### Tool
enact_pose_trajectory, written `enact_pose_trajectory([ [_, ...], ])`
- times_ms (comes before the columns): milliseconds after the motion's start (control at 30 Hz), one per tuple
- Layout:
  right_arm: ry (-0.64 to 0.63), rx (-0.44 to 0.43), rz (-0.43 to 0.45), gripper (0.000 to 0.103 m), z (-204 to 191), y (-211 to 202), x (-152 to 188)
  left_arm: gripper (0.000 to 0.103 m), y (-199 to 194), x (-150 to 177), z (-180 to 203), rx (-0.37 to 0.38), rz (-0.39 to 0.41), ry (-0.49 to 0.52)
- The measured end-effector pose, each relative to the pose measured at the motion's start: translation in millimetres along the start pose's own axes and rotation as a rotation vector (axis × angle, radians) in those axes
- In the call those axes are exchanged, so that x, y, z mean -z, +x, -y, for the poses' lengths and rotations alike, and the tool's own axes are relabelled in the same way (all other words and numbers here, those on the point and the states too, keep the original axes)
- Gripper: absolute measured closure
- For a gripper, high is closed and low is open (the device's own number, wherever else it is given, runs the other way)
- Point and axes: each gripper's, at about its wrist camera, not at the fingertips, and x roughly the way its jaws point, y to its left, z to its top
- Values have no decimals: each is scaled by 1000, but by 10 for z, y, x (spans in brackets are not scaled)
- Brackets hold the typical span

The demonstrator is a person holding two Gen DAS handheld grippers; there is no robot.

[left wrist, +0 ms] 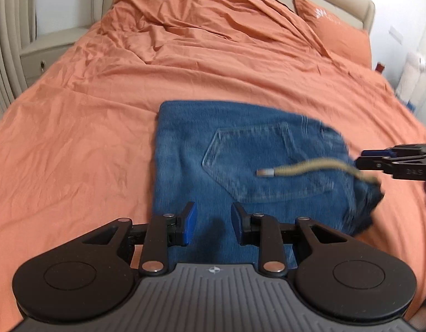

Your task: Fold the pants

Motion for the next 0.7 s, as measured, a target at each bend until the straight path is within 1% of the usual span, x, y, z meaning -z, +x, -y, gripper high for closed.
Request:
enact_pose_trajectory([
  [100, -45, 52, -12, 71, -157, -34, 264, 72, 60, 151, 63, -55, -43, 56],
  [200, -50, 73, -37, 70, -196, 27, 460, 77, 154, 272, 14, -84, -87, 72],
  [267, -47, 87, -52, 70, -185, 81, 537, 78, 233, 344, -12, -94, -108, 97],
  [400, -103, 116, -89, 71, -184, 244, 574, 79, 305, 387, -44, -100, -132, 98],
  [500, -84, 106, -109, 70, -128, 274, 485, 79, 248, 408, 17, -117, -161, 148],
  [533, -78, 100, -113, 70, -106, 277, 471, 80, 219, 428, 3, -111, -172, 139],
  [567, -75, 97, -115, 70, -95, 282, 464, 81, 200, 456, -32, -99, -178, 109],
  [633, -78, 99, -112, 70, -94, 294, 469, 83, 159, 500, -143, -63, -209, 23],
  [667, -79, 101, -108, 70, -94, 297, 474, 83, 143, 536, -178, -49, -225, -3],
  [700, -76, 101, -106, 70, -92, 299, 481, 84, 107, 560, -182, -49, -223, -3],
])
